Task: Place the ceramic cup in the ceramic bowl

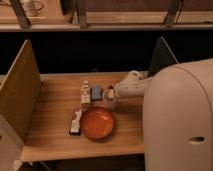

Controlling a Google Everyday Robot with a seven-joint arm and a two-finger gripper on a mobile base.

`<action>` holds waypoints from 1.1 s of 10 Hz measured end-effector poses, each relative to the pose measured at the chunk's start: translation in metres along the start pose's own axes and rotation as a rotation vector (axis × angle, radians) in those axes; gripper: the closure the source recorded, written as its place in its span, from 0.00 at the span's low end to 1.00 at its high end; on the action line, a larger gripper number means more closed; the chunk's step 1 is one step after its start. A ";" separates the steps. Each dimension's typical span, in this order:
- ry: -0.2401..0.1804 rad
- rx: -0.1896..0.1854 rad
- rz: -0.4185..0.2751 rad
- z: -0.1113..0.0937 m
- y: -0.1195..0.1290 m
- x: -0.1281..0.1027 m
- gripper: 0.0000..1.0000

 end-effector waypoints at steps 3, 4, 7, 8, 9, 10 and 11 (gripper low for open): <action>0.012 -0.019 0.023 0.002 -0.001 -0.001 0.88; 0.015 -0.027 0.034 0.003 0.000 -0.001 0.96; -0.041 -0.049 0.061 -0.015 -0.004 -0.023 1.00; -0.071 -0.058 0.067 -0.026 -0.003 -0.033 1.00; -0.120 -0.070 0.067 -0.045 -0.002 -0.046 1.00; -0.179 -0.088 0.056 -0.070 0.002 -0.059 1.00; -0.230 -0.112 0.036 -0.095 0.010 -0.066 1.00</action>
